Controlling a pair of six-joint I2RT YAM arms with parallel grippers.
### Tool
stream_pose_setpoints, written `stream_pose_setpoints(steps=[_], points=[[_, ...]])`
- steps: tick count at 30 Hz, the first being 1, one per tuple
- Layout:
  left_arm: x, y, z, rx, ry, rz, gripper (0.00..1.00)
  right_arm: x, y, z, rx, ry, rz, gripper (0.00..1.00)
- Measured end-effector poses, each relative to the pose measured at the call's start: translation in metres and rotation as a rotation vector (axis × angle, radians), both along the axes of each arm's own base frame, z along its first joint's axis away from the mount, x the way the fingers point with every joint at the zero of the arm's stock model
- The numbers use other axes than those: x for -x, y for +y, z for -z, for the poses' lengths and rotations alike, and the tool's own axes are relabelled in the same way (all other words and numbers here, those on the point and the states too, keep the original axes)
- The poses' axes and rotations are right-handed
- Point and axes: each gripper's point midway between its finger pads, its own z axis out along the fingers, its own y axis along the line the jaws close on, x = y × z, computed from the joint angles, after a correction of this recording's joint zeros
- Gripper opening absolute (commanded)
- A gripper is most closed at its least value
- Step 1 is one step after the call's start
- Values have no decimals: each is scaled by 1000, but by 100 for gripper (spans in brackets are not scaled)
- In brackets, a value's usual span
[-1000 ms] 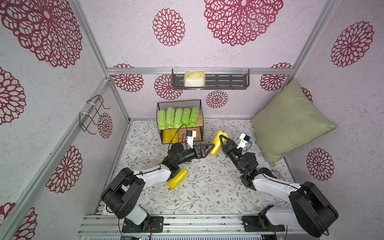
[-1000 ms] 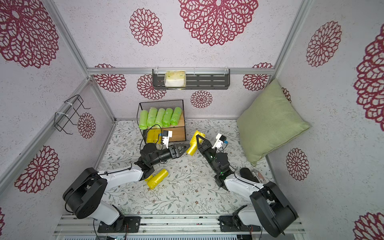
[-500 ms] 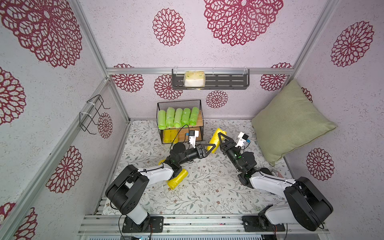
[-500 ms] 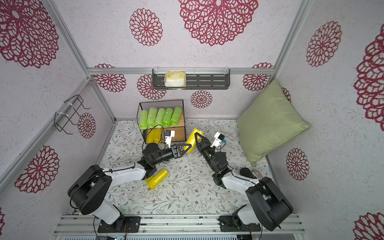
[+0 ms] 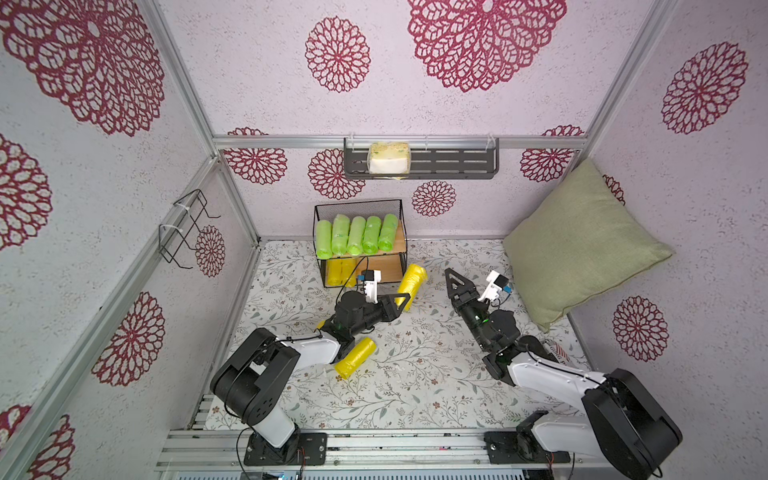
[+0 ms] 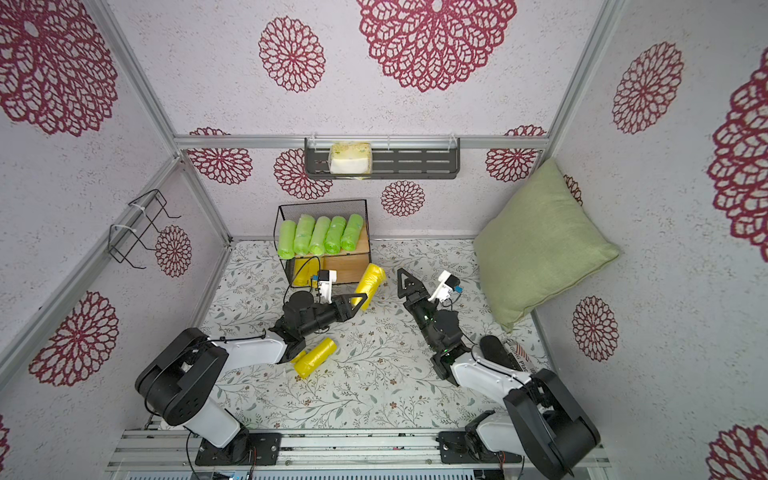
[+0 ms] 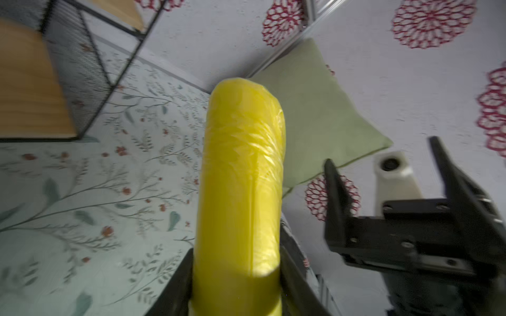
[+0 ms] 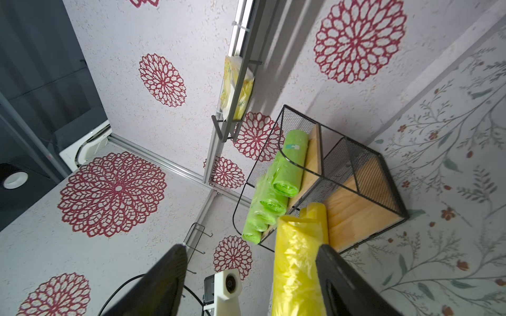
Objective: Sort the rolls of trash bags by color and place them on the shelf
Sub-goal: Pick up the roll of trash bags from the center of the board, then place the roll of trash bags on the shelf.
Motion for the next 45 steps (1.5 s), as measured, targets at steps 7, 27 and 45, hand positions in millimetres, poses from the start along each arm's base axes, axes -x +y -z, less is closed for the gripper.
stream_pose_setpoints(steps=[7, 27, 45], points=[[-29, 55, 51, -412, -4, -255, 26, 8, -20, 5, 120, -14, 93, 79], [-126, 96, 76, -871, -64, -503, 37, 8, -27, 36, 192, 49, 111, 79], [-152, 101, 111, -989, 40, -513, 61, 8, -26, 36, 193, 46, 98, 79]])
